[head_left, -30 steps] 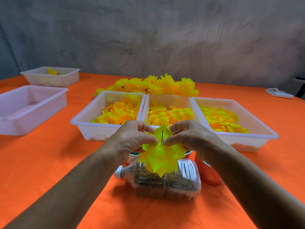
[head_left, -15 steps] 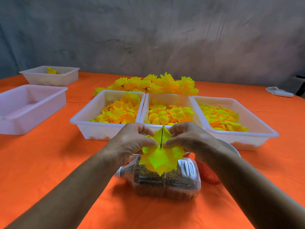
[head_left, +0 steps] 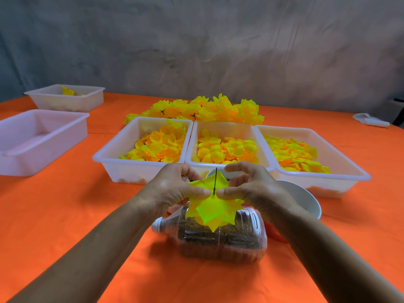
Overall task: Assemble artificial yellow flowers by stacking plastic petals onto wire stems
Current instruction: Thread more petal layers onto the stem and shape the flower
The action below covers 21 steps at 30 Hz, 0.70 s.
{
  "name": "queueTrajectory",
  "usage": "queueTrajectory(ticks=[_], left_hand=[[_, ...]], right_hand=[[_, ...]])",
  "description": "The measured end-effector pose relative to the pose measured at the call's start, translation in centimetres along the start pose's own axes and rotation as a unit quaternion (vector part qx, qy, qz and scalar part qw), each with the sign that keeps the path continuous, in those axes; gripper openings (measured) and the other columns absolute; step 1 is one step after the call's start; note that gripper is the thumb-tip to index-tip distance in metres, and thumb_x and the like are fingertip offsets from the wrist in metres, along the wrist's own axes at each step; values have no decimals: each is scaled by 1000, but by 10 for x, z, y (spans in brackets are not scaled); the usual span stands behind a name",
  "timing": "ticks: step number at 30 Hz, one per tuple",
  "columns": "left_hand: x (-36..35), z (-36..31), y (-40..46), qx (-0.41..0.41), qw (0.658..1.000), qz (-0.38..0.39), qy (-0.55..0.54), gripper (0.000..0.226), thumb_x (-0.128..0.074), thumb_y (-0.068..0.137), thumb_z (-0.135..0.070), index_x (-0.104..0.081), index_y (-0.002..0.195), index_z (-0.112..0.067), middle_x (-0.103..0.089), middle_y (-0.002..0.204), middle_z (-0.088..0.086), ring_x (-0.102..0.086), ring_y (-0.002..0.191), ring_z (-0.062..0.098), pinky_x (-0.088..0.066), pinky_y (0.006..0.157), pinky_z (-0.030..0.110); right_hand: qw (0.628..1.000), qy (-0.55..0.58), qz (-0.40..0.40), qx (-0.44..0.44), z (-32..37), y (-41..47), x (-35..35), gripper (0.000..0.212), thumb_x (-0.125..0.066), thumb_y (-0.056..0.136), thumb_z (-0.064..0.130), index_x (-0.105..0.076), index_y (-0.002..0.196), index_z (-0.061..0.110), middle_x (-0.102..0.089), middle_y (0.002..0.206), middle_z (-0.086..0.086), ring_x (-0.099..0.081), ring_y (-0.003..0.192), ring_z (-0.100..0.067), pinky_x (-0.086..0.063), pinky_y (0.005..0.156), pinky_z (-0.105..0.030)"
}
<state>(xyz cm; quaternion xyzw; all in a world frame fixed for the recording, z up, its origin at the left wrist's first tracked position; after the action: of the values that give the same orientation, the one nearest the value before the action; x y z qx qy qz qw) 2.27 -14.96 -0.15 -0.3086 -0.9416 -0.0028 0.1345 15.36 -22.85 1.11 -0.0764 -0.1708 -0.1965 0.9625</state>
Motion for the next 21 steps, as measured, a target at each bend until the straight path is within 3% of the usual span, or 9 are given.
queueTrajectory(ticks=[3, 6, 9, 12, 17, 19, 21], left_hand=[[4, -2, -3, -23, 1000, -14, 2, 28, -81, 66, 0, -60, 82, -7, -49, 41, -12, -49, 39, -2, -39, 40, 13], [10, -15, -7, -96, 993, -45, 53, 34, -86, 62, -6, -62, 84, -17, -52, 66, -4, -48, 57, 5, -43, 57, 19], [5, -39, -18, -205, 971, -49, 116, 31, -84, 63, -6, -67, 75, -29, -56, 87, -5, -52, 76, 6, -43, 72, 16], [-5, -52, -28, -282, 941, -48, 181, 27, -80, 68, -1, -72, 69, -27, -60, 91, -10, -56, 94, 4, -41, 81, 12], [-9, -53, -36, -326, 921, -67, 203, 14, -74, 73, 0, -76, 75, -13, -68, 83, -6, -63, 88, 9, -46, 84, 16], [-8, -50, -38, -321, 926, -76, 182, 6, -71, 72, -13, -76, 74, -14, -69, 82, -7, -64, 85, 4, -48, 79, 15], [-6, -47, -38, -312, 933, -82, 158, 14, -76, 69, -31, -76, 71, -17, -69, 79, -9, -63, 81, 2, -48, 76, 15]], right_hand=[[994, -31, -59, 90, 9, -6, 8, 47, -86, 61, 9, -63, 95, 32, -58, 94, 5, -55, 77, -5, -44, 64, -22], [981, -61, -77, 170, 19, -15, 6, 26, -82, 66, 12, -68, 74, 33, -61, 98, 7, -57, 96, -5, -43, 79, -21], [975, -83, -81, 191, 18, -19, 3, 21, -78, 73, 14, -71, 68, 33, -66, 101, 9, -58, 99, 0, -37, 78, -10], [976, -72, -72, 194, 14, -21, 2, 14, -74, 78, 15, -75, 75, 28, -67, 105, 10, -57, 103, 0, -38, 80, -13], [978, -37, -58, 195, 7, -24, -3, 14, -70, 81, 14, -76, 82, 27, -66, 106, 10, -59, 101, 2, -43, 81, -16], [979, -16, -62, 192, 4, -24, -4, 16, -71, 81, 13, -76, 81, 27, -67, 106, 8, -60, 100, 0, -46, 86, -22], [980, -6, -67, 189, 1, -24, -4, 14, -72, 80, 15, -76, 81, 29, -67, 106, 8, -61, 101, 0, -47, 87, -24]])
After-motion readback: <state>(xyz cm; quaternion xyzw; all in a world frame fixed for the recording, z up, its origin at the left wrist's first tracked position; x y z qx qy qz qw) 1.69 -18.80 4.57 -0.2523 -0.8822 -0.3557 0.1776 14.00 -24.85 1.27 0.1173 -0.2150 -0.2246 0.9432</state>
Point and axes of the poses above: each hand's wrist, its own y-axis towards the middle knuckle, its own x-axis out of the back of the hand, z = x × y, the point moved 10 cm from there along y, towards the middle knuckle
